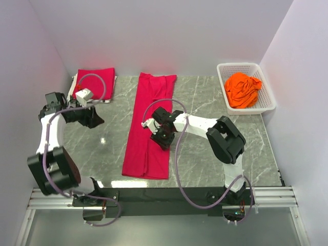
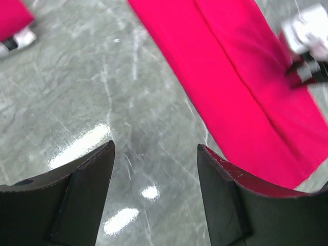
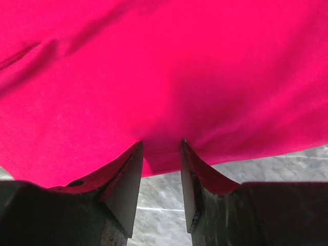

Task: Fold and stack the t-shirts
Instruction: Fold the tshirt

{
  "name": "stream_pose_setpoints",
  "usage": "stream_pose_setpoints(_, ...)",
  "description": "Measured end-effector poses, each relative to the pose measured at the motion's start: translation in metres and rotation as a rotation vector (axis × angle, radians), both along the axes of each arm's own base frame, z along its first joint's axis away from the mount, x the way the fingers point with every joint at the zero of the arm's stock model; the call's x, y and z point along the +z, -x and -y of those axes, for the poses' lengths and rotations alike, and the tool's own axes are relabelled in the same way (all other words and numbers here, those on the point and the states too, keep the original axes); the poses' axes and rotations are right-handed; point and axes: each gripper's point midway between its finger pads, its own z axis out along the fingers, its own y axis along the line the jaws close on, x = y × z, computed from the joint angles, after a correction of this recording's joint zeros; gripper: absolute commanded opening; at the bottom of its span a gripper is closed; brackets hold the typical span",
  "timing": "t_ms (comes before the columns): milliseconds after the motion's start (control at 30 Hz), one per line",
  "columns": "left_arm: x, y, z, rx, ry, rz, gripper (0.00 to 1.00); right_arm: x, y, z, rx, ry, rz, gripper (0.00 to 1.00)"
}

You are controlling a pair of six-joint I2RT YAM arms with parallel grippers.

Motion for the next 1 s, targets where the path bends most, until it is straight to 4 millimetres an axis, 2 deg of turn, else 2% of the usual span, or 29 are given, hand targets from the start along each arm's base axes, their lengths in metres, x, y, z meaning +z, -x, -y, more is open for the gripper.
stream_pose_setpoints(100,0.008,0.020,0.007,-0.077,-0.075,0.073,0.67,-0.002,-0.002,0.004,0.019,0.016,0.020,0.42)
stream_pose_setpoints(167,0.003,0.033,0.011,-0.132,-0.120,0.090,0.64,-0.003,-0.003,0.009,0.034,0.026,0.041,0.42)
stream_pose_setpoints(267,-0.019,0.054,0.016,-0.207,-0.175,0.058,0.64,-0.003,-0.002,0.019,0.053,0.049,0.073,0.42)
stream_pose_setpoints(400,-0.050,0.086,0.036,-0.352,-0.249,0.011,0.64,0.000,0.005,0.029,0.075,0.059,0.087,0.44)
stream_pose_setpoints(500,-0.060,0.107,0.056,-0.484,-0.314,0.037,0.66,0.012,0.025,0.047,0.093,0.041,0.108,0.47)
stream_pose_setpoints(567,-0.063,0.120,0.069,-0.571,-0.351,0.072,0.66,0.027,0.041,0.058,0.118,-0.003,0.161,0.49)
stream_pose_setpoints(667,-0.074,0.141,0.095,-0.731,-0.393,0.122,0.67,0.055,0.064,0.068,0.213,-0.108,0.289,0.50)
stream_pose_setpoints(733,-0.085,0.160,0.112,-0.849,-0.400,0.134,0.66,0.065,0.079,0.069,0.297,-0.166,0.365,0.50)
stream_pose_setpoints(800,-0.094,0.174,0.124,-0.934,-0.400,0.143,0.66,0.067,0.094,0.066,0.397,-0.211,0.429,0.51)
stream_pose_setpoints(867,-0.102,0.187,0.134,-1.006,-0.405,0.163,0.66,0.061,0.108,0.064,0.487,-0.233,0.463,0.52)
stream_pose_setpoints(900,-0.104,0.192,0.138,-1.036,-0.408,0.183,0.66,0.056,0.115,0.062,0.529,-0.240,0.473,0.73)
stream_pose_setpoints(933,-0.107,0.198,0.144,-1.072,-0.415,0.204,0.65,0.049,0.123,0.062,0.565,-0.240,0.470,0.85)
stream_pose_setpoints(1000,-0.110,0.206,0.151,-1.114,-0.420,0.240,0.66,0.037,0.136,0.058,0.644,-0.233,0.474,0.85)
